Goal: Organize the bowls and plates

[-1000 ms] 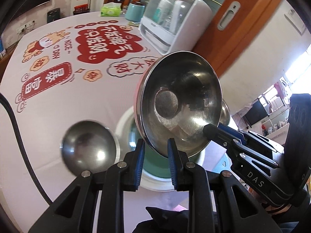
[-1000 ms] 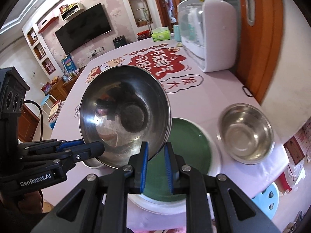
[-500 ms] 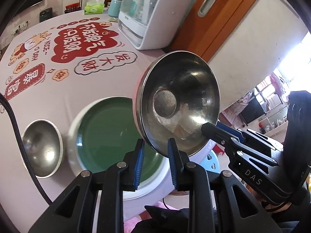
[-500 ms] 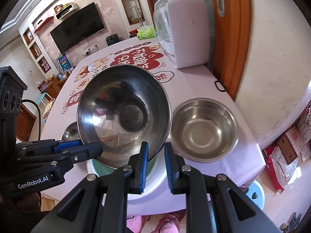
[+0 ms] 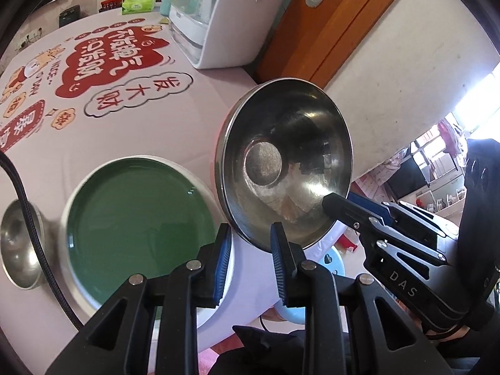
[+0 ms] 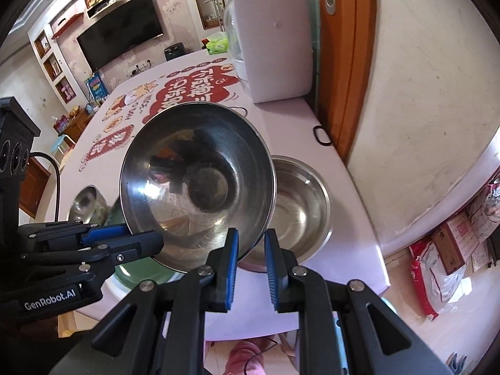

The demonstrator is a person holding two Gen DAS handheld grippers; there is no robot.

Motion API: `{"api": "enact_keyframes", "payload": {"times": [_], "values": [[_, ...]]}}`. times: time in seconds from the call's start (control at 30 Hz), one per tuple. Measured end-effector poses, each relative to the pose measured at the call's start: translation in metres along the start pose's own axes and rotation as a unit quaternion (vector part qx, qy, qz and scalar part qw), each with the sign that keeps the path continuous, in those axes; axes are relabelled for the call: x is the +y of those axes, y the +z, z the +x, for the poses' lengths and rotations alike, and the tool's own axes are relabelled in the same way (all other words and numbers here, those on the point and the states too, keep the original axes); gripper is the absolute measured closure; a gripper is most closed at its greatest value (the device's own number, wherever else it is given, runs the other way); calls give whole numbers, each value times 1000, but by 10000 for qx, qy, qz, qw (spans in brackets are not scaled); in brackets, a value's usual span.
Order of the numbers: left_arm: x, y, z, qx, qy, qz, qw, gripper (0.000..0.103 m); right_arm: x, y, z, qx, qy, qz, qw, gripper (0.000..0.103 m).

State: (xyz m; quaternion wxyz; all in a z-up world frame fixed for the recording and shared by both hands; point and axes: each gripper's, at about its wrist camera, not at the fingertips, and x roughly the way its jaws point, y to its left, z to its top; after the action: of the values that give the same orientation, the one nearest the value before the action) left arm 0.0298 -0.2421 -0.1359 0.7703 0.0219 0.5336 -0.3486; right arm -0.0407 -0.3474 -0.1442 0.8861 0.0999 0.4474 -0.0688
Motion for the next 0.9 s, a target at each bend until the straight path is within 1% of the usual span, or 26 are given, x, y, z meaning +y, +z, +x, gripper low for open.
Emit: {"api": "enact_keyframes", "payload": {"times": [0.33,0.53,0.63,0.73,0.8,0.9], "values": [[-19,19,41,479,25,47,9988,79,-28,5,19,372,-205,8,9991,86],[-18,23,58,739,34,-36,9973,78,-37,4,31,595,-239,26,9979,86],[-16,23,67,856,-28,-126,9963,78,-40,4,38,750,-264,45,9968,86],[-13,25,69,834,-25,-177,9964,78,-38,5,41,795,-354,-87,9962,86],[-12,26,70,823,25,-195,9964,78,-36,6,41,799,-317,-127,9962,84],[-12,22,67,819,6,-198,9964,78,-34,8,41,765,-270,-164,9966,84]]}}
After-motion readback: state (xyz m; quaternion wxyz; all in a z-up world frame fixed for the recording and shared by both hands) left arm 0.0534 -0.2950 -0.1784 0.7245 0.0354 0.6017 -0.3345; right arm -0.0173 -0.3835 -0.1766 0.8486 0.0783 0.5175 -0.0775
